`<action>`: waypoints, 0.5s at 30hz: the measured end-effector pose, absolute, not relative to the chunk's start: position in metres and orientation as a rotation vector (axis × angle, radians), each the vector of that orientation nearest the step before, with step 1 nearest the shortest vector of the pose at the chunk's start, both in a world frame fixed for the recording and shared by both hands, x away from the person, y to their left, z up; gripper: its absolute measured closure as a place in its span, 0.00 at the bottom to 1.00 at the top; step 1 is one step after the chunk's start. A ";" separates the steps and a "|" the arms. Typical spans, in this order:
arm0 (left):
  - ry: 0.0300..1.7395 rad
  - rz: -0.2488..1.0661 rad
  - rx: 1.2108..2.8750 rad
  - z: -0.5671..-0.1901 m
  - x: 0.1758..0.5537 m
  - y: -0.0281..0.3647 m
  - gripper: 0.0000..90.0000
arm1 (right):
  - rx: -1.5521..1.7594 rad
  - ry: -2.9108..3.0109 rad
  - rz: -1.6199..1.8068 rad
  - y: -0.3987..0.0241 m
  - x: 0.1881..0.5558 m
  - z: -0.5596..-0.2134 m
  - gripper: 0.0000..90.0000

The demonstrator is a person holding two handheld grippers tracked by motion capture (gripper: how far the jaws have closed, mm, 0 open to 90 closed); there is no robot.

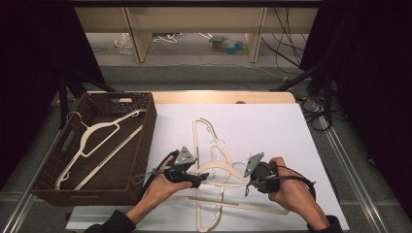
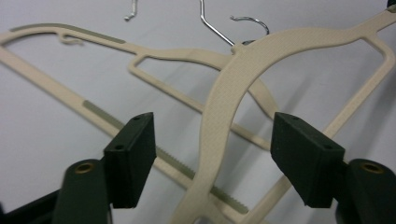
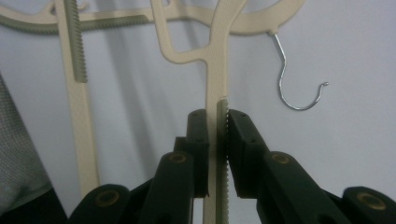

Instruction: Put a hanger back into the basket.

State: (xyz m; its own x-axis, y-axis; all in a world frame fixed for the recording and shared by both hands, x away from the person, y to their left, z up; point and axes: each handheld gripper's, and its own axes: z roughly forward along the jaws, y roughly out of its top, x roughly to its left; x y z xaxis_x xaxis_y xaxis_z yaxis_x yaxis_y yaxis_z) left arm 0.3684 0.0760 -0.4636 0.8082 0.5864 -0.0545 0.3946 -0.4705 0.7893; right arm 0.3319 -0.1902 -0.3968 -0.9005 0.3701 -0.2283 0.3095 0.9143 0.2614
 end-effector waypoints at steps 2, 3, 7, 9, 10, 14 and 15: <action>0.703 0.303 2.136 -0.462 0.372 0.068 0.37 | 0.505 2.801 0.322 -0.190 0.329 -0.396 0.89; 0.700 0.295 2.138 -0.462 0.373 0.065 0.40 | 0.491 2.804 0.322 -0.189 0.328 -0.396 0.89; 0.668 0.233 2.161 -0.460 0.380 0.054 0.45 | 0.475 2.809 0.327 -0.188 0.325 -0.395 0.89; 0.665 0.217 2.163 -0.460 0.381 0.053 0.46 | 0.470 2.805 0.325 -0.188 0.325 -0.395 0.89; 0.658 0.204 2.170 -0.460 0.382 0.052 0.51 | 0.472 2.808 0.335 -0.188 0.324 -0.394 0.89; 0.645 0.163 2.188 -0.466 0.385 0.052 0.56 | 0.464 2.813 0.334 -0.188 0.323 -0.393 0.89; 0.638 0.147 2.182 -0.466 0.385 0.052 0.62 | 0.455 2.815 0.338 -0.187 0.322 -0.393 0.89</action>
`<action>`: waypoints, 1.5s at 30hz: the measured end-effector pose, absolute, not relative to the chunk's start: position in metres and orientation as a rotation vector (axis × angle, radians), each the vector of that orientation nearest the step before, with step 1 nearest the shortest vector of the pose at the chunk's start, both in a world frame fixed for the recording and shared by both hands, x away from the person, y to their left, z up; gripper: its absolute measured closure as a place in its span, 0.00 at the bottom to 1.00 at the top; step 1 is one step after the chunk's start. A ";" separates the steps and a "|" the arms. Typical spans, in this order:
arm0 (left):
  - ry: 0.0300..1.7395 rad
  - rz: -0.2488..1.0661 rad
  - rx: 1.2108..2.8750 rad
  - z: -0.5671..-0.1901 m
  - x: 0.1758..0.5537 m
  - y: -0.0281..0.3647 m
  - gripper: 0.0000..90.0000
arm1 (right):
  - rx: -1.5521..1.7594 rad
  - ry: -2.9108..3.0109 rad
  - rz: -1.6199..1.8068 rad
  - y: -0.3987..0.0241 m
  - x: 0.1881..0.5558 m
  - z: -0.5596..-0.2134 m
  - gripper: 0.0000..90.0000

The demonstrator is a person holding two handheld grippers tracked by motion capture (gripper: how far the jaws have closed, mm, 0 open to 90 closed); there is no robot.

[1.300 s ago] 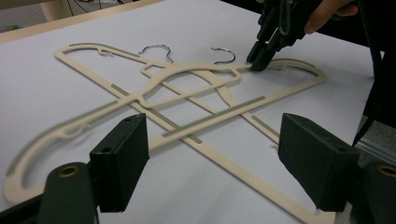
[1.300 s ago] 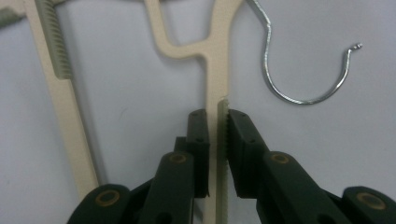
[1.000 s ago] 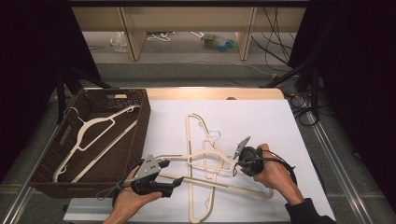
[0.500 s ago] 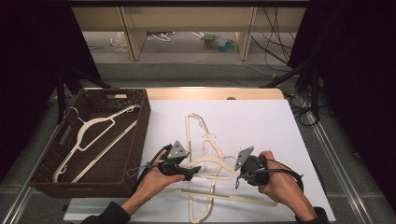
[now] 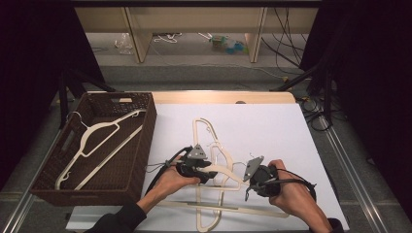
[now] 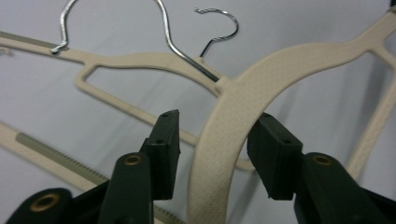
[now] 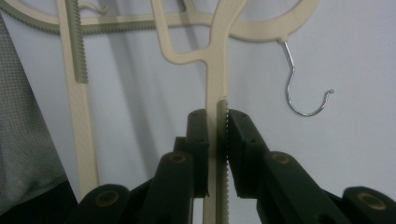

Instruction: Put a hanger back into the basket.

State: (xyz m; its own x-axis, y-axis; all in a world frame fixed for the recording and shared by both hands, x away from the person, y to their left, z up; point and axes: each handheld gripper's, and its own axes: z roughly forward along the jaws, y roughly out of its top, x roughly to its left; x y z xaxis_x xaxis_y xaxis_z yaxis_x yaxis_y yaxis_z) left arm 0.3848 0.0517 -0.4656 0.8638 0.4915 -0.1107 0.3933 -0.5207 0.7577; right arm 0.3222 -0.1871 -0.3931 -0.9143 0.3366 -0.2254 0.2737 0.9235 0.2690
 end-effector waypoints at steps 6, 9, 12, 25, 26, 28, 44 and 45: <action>0.558 0.094 2.203 -0.462 0.385 0.056 0.70 | 0.423 2.818 0.352 -0.187 0.321 -0.393 0.89; 0.552 0.046 2.184 -0.459 0.383 0.059 0.72 | 0.405 2.820 0.379 -0.190 0.321 -0.392 0.89; 0.521 0.017 2.191 -0.453 0.380 0.061 0.76 | 0.376 2.837 0.408 -0.196 0.320 -0.390 0.89; 0.418 -0.175 2.124 -0.428 0.354 0.069 0.88 | 0.401 2.866 0.463 -0.209 0.316 -0.394 0.87; 0.416 -0.180 2.131 -0.425 0.350 0.070 0.89 | 0.401 2.871 0.471 -0.210 0.316 -0.391 0.84; 0.399 -0.200 2.126 -0.423 0.346 0.070 0.92 | 0.409 2.870 0.499 -0.211 0.315 -0.390 0.80; 0.512 -0.144 2.102 -0.409 0.339 0.082 0.95 | 0.626 2.669 0.766 -0.215 0.308 -0.362 0.51; 0.526 -0.144 2.099 -0.408 0.340 0.084 0.95 | 0.619 2.663 0.757 -0.215 0.308 -0.362 0.51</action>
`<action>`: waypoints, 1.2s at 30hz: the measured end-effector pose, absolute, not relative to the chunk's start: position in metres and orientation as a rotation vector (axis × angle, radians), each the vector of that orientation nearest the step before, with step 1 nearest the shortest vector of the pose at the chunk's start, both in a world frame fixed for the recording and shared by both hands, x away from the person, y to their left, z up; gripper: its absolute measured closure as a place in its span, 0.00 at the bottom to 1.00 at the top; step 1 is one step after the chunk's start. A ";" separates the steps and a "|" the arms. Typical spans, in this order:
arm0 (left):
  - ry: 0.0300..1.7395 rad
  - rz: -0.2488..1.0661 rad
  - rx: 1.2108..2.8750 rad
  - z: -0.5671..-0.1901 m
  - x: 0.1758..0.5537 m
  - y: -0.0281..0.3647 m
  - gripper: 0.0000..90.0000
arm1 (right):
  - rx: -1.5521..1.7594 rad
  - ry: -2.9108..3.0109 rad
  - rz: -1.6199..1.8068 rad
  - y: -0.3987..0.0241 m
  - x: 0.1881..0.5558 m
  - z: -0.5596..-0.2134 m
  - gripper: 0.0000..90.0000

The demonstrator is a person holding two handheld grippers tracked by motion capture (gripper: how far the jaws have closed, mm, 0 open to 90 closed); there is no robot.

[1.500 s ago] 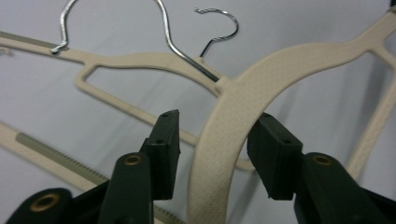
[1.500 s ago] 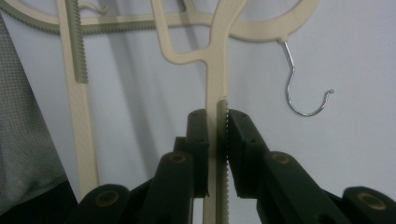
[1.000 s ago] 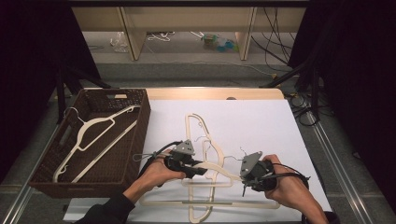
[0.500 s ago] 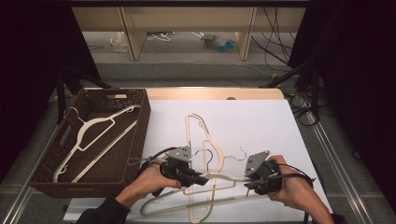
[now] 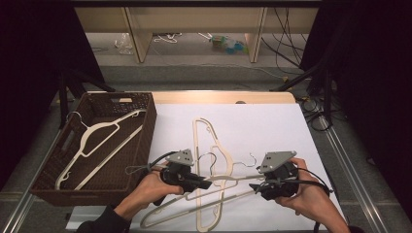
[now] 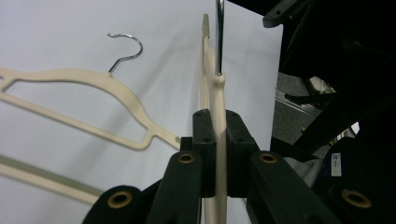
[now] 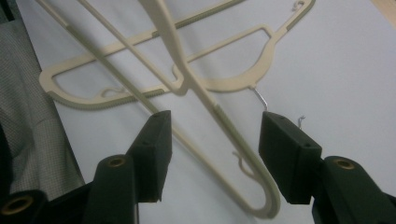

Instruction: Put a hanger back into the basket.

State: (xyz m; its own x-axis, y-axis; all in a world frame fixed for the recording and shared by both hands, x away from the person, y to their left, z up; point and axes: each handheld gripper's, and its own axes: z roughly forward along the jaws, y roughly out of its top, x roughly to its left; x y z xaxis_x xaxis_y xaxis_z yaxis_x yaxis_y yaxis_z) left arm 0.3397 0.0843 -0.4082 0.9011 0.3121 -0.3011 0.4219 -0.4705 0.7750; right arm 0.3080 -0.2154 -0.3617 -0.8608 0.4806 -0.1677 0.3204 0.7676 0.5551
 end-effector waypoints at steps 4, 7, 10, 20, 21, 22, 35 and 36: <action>0.552 -0.096 2.137 -0.396 0.341 0.091 0.95 | 0.625 2.677 0.772 -0.218 0.301 -0.365 0.51; 0.554 -0.087 2.171 -0.388 0.342 0.094 0.95 | 0.636 2.652 0.785 -0.220 0.298 -0.366 0.51; 0.562 -0.084 2.214 -0.384 0.344 0.097 0.95 | 0.642 2.648 0.795 -0.224 0.297 -0.366 0.51; 0.534 -0.017 2.262 -0.371 0.346 0.100 0.95 | 0.653 2.669 0.777 -0.225 0.298 -0.371 0.50; 0.543 0.001 2.259 -0.365 0.347 0.103 0.95 | 0.669 2.653 0.788 -0.225 0.297 -0.371 0.50; 0.543 0.001 2.259 -0.365 0.347 0.103 0.95 | 0.669 2.653 0.788 -0.225 0.297 -0.371 0.50; 0.695 0.067 2.036 -0.313 0.353 0.153 0.95 | 0.708 2.657 0.814 -0.233 0.293 -0.379 0.47; 0.707 0.066 2.020 -0.309 0.353 0.157 0.95 | 0.708 2.657 0.814 -0.233 0.293 -0.379 0.47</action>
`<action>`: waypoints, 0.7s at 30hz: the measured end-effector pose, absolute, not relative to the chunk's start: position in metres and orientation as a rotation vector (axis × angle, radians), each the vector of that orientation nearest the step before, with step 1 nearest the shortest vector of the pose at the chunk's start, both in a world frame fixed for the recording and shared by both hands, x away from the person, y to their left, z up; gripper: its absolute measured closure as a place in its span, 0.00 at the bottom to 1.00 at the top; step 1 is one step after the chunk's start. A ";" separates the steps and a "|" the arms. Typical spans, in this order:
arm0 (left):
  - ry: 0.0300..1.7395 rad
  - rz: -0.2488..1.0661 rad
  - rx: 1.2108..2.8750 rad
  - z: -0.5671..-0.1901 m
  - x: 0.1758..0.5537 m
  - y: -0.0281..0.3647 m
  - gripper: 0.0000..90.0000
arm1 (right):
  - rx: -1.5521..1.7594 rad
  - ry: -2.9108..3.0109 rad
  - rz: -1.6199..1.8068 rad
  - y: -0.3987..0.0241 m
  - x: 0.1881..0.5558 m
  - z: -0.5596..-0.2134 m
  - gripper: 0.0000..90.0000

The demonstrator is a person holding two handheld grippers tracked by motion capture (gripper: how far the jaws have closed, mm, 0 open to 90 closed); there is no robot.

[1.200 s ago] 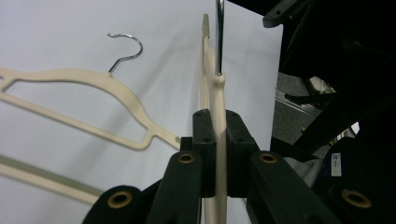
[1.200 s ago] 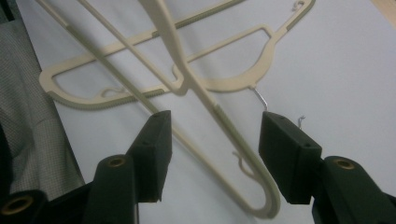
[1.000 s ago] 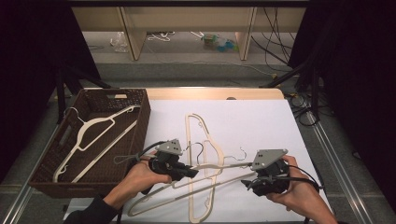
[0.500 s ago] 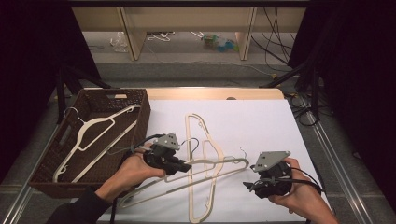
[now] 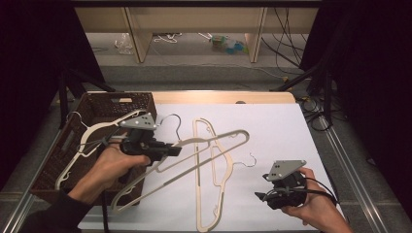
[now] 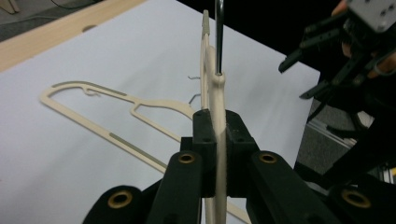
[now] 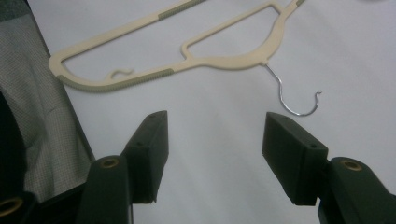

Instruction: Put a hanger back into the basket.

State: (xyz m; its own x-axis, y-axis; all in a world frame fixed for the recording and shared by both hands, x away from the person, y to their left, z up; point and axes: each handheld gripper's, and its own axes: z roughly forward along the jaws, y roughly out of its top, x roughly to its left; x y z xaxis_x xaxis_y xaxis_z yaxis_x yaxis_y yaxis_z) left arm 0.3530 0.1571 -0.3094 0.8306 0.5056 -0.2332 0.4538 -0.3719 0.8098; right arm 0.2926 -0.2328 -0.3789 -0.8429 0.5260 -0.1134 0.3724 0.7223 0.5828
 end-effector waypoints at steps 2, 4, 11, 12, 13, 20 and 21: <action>0.718 0.067 1.994 -0.303 0.353 0.166 0.95 | 0.712 2.660 0.813 -0.234 0.292 -0.381 0.46; 0.732 0.059 1.960 -0.298 0.354 0.175 0.95 | 0.720 2.660 0.807 -0.234 0.292 -0.383 0.46; 0.782 0.098 1.908 -0.289 0.355 0.202 0.95 | 0.760 2.671 0.804 -0.234 0.292 -0.387 0.43; 0.790 0.102 1.904 -0.288 0.356 0.206 0.95 | 0.754 2.677 0.802 -0.235 0.293 -0.389 0.42; 0.798 0.108 1.898 -0.287 0.356 0.210 0.95 | 0.754 2.677 0.802 -0.235 0.293 -0.389 0.42; 0.868 0.180 1.846 -0.271 0.365 0.242 0.95 | 0.790 2.681 0.799 -0.233 0.294 -0.396 0.40; 0.880 0.192 1.837 -0.270 0.368 0.248 0.95 | 0.806 2.697 0.783 -0.232 0.294 -0.395 0.40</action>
State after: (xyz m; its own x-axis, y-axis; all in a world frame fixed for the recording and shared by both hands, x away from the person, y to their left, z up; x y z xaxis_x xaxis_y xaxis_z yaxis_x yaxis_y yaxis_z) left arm 0.3676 0.2479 -0.2696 0.7177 0.6461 -0.2599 0.4796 -0.1879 0.8572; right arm 0.2941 -0.2325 -0.3953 -0.8255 0.5618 -0.0551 0.4448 0.7075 0.5492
